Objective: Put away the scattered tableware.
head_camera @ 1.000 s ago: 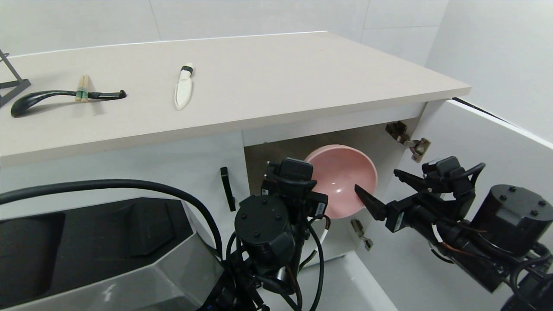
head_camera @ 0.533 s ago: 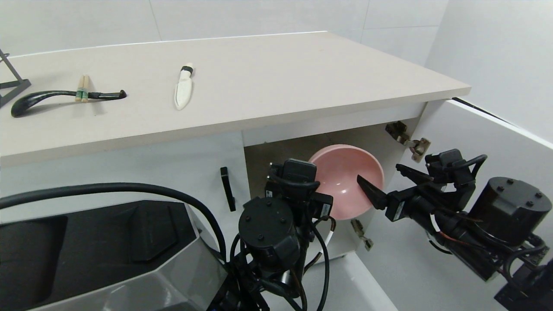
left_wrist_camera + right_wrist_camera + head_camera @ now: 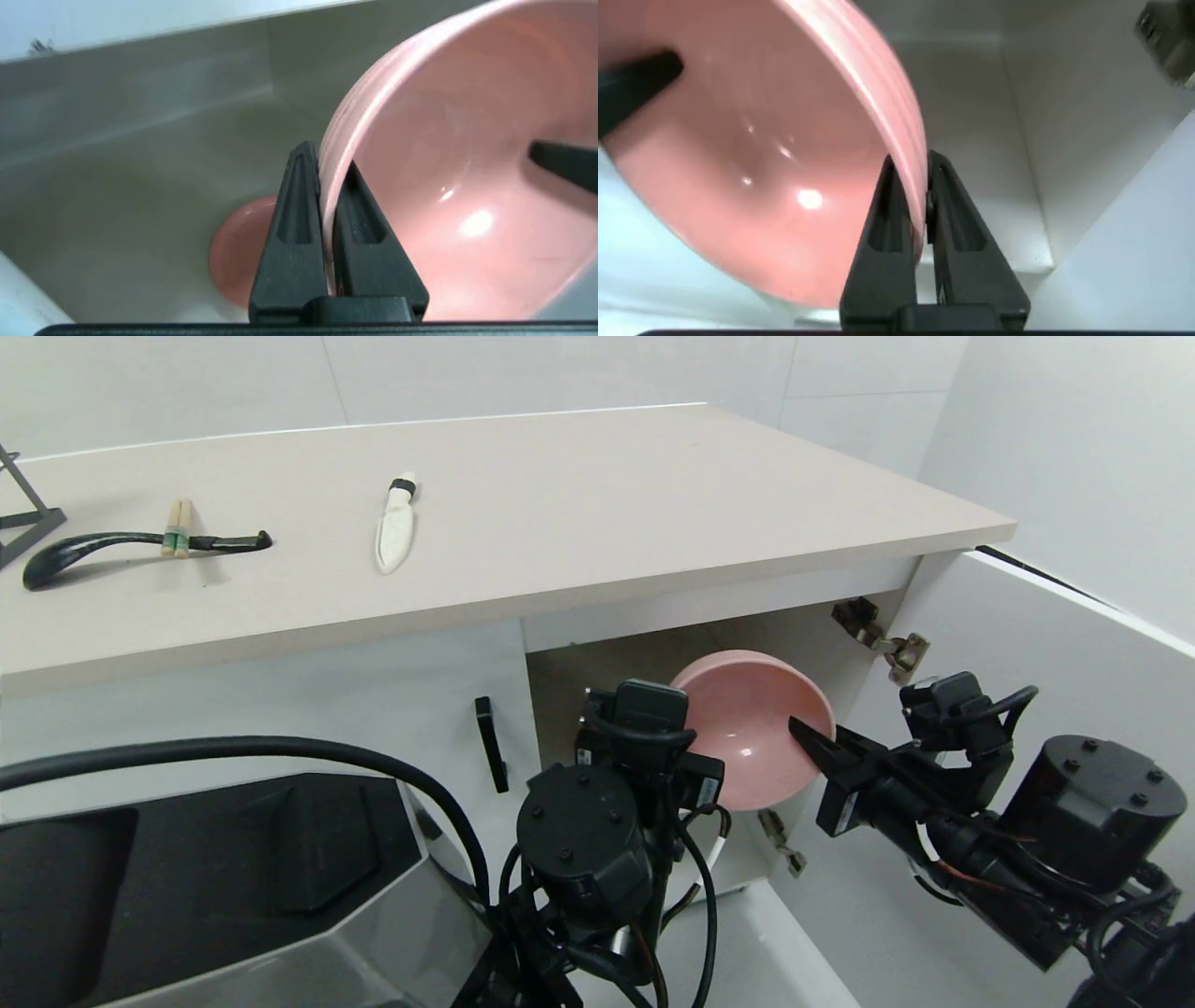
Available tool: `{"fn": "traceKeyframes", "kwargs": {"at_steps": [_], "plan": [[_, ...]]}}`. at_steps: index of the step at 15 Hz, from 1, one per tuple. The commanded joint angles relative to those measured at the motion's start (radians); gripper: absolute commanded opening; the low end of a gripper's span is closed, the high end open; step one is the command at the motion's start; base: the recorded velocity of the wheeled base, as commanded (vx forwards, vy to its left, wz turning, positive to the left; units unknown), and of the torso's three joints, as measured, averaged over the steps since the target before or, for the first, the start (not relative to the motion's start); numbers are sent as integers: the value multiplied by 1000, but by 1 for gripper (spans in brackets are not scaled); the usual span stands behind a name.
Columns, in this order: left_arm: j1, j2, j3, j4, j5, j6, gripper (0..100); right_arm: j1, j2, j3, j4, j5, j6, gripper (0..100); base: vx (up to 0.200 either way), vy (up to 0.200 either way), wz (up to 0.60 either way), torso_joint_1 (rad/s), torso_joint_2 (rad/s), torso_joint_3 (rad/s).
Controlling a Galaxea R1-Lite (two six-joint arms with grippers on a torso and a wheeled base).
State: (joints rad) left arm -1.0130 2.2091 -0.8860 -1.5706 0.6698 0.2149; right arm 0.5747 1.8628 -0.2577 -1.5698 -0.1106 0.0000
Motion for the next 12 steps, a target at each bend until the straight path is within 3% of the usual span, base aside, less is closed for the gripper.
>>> {"fn": "traceKeyframes", "kwargs": {"at_steps": [1, 5, 7, 8, 10, 12], "plan": [[-1, -2, 1, 0, -3, 1, 100, 5, -2, -2, -1, 9, -2, 0, 0, 0, 0, 0, 0, 0], [-3, -48, 59, 0, -10, 0, 100, -33, -1, -5, -1, 9, -2, 0, 0, 0, 0, 0, 0, 0], [-21, -132, 168, 0, -90, -9, 100, -67, 1, -6, -1, 9, -2, 0, 0, 0, 0, 0, 0, 0], [-32, -183, 231, 0, -154, -17, 100, -73, 1, -6, -1, 9, -3, 0, 0, 0, 0, 0, 0, 0], [-29, -345, 410, 0, -395, -17, 100, -85, 6, -5, -1, 9, -3, 0, 0, 0, 0, 0, 0, 0], [40, -425, 516, 0, -621, -12, 100, -85, 4, -2, -1, 9, -2, 0, 0, 0, 0, 0, 0, 0]]}}
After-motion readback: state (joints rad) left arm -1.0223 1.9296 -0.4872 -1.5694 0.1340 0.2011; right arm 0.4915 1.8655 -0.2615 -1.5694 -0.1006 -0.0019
